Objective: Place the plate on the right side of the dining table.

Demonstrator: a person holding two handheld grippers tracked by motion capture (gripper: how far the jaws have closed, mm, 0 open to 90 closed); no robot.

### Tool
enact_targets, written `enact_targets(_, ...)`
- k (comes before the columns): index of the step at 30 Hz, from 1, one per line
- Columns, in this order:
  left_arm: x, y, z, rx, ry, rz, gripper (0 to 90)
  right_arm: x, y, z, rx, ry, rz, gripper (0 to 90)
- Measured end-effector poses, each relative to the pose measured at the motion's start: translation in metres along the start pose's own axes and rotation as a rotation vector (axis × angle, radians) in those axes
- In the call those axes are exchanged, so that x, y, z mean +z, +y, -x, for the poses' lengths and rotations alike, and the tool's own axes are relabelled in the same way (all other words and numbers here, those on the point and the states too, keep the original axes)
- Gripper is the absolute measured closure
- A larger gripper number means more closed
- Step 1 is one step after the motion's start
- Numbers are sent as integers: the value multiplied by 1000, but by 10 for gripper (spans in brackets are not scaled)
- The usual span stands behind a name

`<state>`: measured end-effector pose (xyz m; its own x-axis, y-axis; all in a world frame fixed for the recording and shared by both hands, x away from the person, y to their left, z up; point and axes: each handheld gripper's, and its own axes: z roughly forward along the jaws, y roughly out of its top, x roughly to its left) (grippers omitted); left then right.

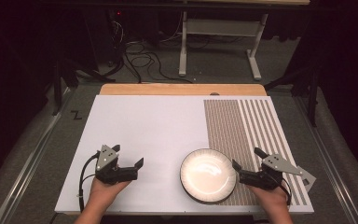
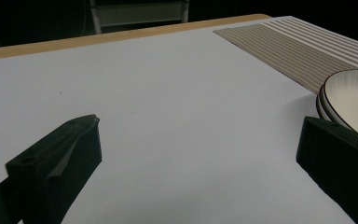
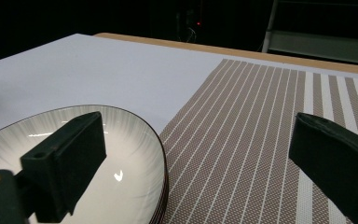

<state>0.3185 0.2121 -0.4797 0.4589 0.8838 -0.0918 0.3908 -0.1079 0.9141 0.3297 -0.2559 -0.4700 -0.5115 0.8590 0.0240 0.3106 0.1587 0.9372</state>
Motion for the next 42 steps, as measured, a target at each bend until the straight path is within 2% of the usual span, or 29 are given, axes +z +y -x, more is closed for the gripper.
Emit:
enact_targets(2, 0, 0, 0, 1, 1, -1, 6, 0, 0, 0, 0, 0, -7, 72)
enact_targets(3, 0, 0, -1, 1, 0, -1, 6, 0, 0, 0, 1, 7, -16, 124)
enact_targets(4, 0, 0, -1, 1, 0, -1, 6, 0, 0, 0, 1, 7, -16, 124)
enact_targets(5, 0, 0, 0, 5, 0, -2, 6, -1, 0, 0, -11, 16, -22, 168)
enact_targets(7, -1, 1, 0, 9, 1, -2, 5, -1, -1, -1, -21, 13, -31, 187)
enact_targets(11, -1, 1, 1, 9, 1, -6, 2, -2, -2, -2, -4, 23, -43, 293)
enact_targets(13, -1, 1, 0, 6, 1, -6, 2, -2, -2, -2, -1, 24, -49, 317)
enact_targets(16, -2, 1, 0, 3, 3, -2, 2, -4, -3, -3, 1, 31, -73, 437)
enact_targets(19, -2, 0, 0, -5, 4, -2, 2, -4, -5, -2, 8, 18, -91, 480)
enact_targets(22, -2, 0, 0, -7, 4, 0, 2, -4, -7, -1, 26, 24, -109, 528)
enact_targets(25, -3, 1, -1, -14, 1, 5, 2, -3, -10, 2, 48, 34, -129, 620)
enact_targets(34, -3, 1, -1, -24, -8, 5, 2, -1, -14, 1, 55, 51, -167, 755)
enact_targets(35, -3, 1, -2, -25, -9, 4, 2, -1, -15, -1, 48, 48, -177, 836)
enact_targets(36, -3, 0, -2, -26, -11, 2, 2, -1, -15, -1, 48, 48, -177, 836)
enact_targets(37, -3, 0, -2, -29, -10, 4, 2, -1, -14, -2, 36, 44, -188, 900)
enact_targets(42, -3, 1, -3, -39, -13, 9, 4, 2, -14, -4, 26, 43, -220, 900)
